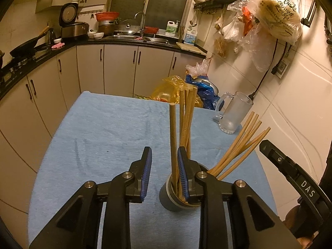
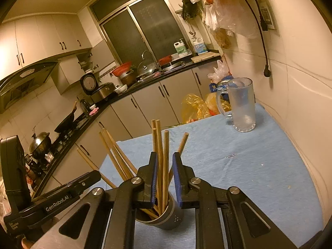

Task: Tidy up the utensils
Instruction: 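Open the left tool to release its chopstick while the right tool opens too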

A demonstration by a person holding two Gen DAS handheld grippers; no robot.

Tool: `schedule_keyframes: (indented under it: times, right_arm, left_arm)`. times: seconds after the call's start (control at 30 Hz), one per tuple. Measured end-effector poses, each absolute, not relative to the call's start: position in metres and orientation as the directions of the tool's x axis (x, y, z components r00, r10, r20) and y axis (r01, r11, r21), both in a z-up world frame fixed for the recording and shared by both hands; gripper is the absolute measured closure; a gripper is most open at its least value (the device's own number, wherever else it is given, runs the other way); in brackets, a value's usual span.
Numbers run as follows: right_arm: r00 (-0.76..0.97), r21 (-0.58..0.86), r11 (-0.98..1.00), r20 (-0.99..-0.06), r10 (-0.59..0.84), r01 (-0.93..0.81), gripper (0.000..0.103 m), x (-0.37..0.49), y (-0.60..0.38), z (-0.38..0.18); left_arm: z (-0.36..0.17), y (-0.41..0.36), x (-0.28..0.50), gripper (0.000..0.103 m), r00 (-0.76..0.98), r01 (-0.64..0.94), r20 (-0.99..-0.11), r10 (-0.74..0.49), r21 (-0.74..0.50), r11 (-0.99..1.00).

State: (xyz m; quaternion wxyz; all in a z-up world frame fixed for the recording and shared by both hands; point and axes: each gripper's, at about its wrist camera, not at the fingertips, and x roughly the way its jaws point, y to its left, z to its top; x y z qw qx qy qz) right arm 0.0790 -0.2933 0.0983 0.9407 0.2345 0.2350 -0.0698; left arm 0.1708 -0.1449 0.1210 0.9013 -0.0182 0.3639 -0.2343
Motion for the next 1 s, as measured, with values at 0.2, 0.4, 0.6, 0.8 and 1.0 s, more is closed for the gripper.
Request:
schedule_keyframes:
  times: [0.2,0.4,0.6,0.8,1.0]
  right_arm:
    - [0.881,0.400,0.881,-0.471,-0.036,0.250,0.075,0.071,-0.293,0.102]
    - [0.882,0.394,0.882,-0.469,-0.049,0.258,0.066,0.064,-0.291,0.106]
    - [0.882,0.390,0.881,-0.468,-0.060,0.267,0.060,0.058,-0.293,0.107]
    - [0.876,0.387,0.878,-0.476,-0.072,0.283,0.053,0.049,-0.297,0.105]
    - [0.866,0.375,0.880,-0.495,-0.075,0.291,0.045,0.032,-0.289,0.101]
  left_arm:
    - [0.123,-0.142,0.164,0.071,0.643,0.399,-0.640,-0.421,-0.189,0.897]
    - [0.125,-0.141,0.162,0.064,0.657,0.378,-0.642,-0.395,-0.172,0.910]
    - [0.126,-0.136,0.157,0.054,0.686,0.351,-0.634,-0.357,-0.142,0.926]
    - [0.125,-0.126,0.148,0.038,0.711,0.317,-0.626,-0.320,-0.121,0.941]
    - [0.122,-0.112,0.127,0.028,0.737,0.280,-0.618,-0.273,-0.089,0.956]
